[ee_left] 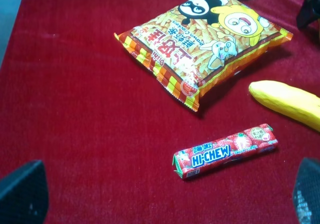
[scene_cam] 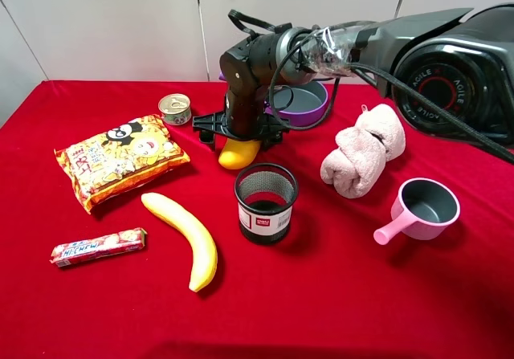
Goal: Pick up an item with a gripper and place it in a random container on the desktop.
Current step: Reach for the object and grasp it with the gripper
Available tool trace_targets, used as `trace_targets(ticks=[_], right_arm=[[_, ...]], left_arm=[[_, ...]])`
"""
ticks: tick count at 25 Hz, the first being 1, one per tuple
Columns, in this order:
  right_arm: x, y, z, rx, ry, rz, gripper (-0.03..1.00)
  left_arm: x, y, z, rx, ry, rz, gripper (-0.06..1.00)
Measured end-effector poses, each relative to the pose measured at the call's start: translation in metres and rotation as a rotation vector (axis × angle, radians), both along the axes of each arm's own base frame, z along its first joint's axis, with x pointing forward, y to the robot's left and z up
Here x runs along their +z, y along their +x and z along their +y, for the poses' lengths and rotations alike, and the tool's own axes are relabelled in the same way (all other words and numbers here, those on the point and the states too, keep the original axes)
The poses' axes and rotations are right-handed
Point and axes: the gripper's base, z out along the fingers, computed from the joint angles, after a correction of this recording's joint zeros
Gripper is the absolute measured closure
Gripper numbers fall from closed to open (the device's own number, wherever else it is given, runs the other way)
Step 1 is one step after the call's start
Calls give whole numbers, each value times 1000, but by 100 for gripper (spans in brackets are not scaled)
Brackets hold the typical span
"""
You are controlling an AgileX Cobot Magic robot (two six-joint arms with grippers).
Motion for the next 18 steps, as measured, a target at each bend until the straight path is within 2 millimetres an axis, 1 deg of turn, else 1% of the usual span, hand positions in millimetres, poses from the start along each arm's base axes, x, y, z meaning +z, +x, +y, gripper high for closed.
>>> trace_targets(ticks=[14,15,18], right_arm=[[0,0,0,2,-2,-3,28],[0,0,0,2,-3,-3,30],[0,0,0,4,-7,-4,43]], left_arm=[[0,0,0,0,0,0,-3],[0,0,0,0,0,0,-3],[0,0,0,0,0,0,-3]])
